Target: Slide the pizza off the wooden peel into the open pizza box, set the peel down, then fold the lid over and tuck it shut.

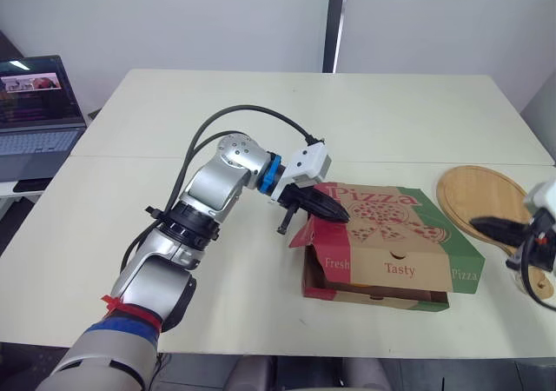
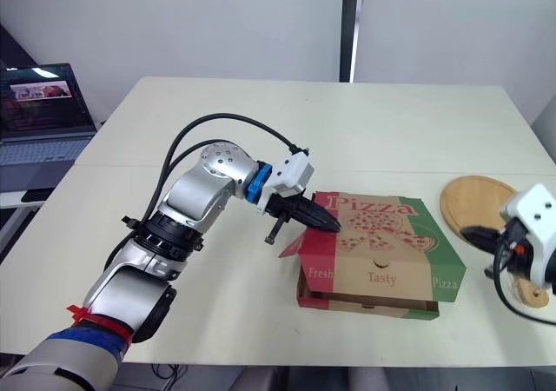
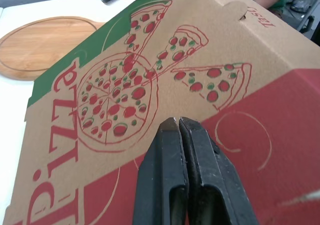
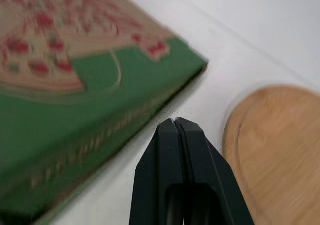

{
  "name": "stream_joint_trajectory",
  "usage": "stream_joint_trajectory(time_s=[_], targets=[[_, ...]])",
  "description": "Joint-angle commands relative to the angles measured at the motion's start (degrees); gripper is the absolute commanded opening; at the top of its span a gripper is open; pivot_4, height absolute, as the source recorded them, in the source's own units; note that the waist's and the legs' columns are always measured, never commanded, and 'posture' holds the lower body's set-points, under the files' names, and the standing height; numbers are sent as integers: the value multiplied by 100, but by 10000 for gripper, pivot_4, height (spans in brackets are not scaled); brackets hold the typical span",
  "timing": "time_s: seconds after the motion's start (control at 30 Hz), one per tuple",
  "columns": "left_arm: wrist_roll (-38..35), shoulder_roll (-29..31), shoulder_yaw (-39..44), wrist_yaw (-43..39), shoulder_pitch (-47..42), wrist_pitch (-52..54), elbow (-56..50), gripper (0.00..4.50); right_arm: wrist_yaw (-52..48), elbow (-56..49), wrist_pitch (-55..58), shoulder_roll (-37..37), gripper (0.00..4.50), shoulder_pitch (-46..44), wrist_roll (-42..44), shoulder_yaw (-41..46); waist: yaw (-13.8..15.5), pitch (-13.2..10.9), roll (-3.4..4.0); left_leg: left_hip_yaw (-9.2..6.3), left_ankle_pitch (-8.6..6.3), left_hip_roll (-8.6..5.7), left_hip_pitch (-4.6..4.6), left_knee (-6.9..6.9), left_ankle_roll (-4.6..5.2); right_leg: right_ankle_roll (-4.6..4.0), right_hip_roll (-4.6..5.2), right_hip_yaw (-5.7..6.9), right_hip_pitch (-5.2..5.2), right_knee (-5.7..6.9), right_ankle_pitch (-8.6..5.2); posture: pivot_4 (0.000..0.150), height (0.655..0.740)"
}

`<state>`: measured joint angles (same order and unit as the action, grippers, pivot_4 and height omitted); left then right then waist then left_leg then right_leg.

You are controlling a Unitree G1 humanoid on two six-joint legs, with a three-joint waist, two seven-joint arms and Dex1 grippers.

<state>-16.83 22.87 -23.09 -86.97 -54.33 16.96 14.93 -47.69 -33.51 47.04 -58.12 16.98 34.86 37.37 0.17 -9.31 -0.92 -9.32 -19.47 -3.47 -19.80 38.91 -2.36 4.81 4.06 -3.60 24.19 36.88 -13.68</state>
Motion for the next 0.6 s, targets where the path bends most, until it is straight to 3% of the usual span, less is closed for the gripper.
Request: stream_joint_trajectory(time_s=[0.03, 0.6], targets=[[-55, -3, 155, -23, -20, -11, -247, 504, -71, -289, -113, 142, 0, 27, 72, 11, -35, 0, 0, 0, 0, 2, 2, 0, 0, 0, -1, 0, -1, 0, 0, 1500, 7341], [220, -251, -310, -29, 234, -175, -710, 504, 60, -848, 162, 469, 0, 184, 341, -170, -20, 0, 0, -2, 0, 2, 1, 0, -1, 0, -1, 0, -1, -2, 0, 1500, 7341]])
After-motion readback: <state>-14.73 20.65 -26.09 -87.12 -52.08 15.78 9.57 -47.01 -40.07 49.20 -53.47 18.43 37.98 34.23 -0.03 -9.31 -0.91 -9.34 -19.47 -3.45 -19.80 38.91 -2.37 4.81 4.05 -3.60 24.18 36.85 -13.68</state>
